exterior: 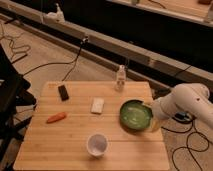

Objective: Place the ceramic cup in the ceramic bowl

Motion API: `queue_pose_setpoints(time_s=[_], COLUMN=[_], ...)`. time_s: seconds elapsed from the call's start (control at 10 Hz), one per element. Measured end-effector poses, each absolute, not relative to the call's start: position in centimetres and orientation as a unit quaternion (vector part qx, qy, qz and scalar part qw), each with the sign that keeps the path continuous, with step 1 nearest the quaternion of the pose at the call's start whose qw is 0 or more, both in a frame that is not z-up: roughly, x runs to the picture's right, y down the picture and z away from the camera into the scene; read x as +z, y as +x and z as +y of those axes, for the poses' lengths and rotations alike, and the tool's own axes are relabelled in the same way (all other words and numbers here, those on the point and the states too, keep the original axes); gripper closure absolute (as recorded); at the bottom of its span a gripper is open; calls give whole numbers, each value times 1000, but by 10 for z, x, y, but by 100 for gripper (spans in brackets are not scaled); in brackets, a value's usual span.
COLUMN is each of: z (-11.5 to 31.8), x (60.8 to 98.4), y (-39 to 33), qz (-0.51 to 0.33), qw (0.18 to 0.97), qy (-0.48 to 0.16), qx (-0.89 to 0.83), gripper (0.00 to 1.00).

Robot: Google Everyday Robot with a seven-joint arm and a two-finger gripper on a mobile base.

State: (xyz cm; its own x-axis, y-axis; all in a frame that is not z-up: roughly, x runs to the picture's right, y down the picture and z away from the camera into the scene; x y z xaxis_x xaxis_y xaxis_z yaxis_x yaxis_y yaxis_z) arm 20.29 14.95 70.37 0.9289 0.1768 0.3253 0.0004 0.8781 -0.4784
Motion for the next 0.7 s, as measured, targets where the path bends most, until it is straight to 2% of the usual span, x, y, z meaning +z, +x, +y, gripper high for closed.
queue_pose_setpoints(time_s=[0.4,0.7], z=[157,156], x=[703,686], y=[143,91], qz=[-219,-249], qw=[942,935], qy=[-253,-253], qx=[14,-3], gripper=[20,20])
